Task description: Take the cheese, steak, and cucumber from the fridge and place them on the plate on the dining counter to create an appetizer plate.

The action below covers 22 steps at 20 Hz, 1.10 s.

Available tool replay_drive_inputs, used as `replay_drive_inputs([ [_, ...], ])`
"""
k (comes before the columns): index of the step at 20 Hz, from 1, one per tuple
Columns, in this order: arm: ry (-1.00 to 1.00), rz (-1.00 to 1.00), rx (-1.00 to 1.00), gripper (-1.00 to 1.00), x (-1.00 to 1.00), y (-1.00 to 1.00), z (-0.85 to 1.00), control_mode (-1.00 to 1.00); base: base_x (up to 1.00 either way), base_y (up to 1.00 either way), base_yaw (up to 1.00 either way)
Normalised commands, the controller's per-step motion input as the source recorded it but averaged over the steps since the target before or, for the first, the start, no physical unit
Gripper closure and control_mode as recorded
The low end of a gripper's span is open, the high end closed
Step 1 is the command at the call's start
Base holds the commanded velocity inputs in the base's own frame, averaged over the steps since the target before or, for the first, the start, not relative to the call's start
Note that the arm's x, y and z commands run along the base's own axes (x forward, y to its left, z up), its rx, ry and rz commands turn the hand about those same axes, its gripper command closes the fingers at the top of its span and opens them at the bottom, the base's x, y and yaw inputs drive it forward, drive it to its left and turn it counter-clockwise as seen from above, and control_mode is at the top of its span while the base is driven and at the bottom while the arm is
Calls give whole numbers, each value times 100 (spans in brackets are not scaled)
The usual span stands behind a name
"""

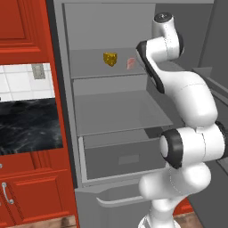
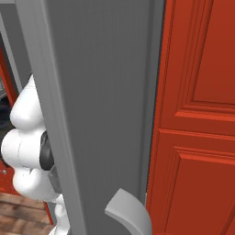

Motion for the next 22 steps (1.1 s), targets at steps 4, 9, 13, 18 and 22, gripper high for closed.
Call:
replay_drive_inputs([
  [4, -3, 0, 0, -100, 46, -8, -3, -100, 0, 0, 0],
  [9, 0, 0, 4, -100, 39, -2, -10, -100, 0, 0, 0],
  [13, 0, 0, 7, -100, 39, 0, -20, -100, 0, 0, 0],
  [18, 0, 0, 8, -100, 43, 0, -22, -100, 0, 0, 0],
  [22, 0, 0, 5, -100, 45, 0, -23, -100, 0, 0, 0],
])
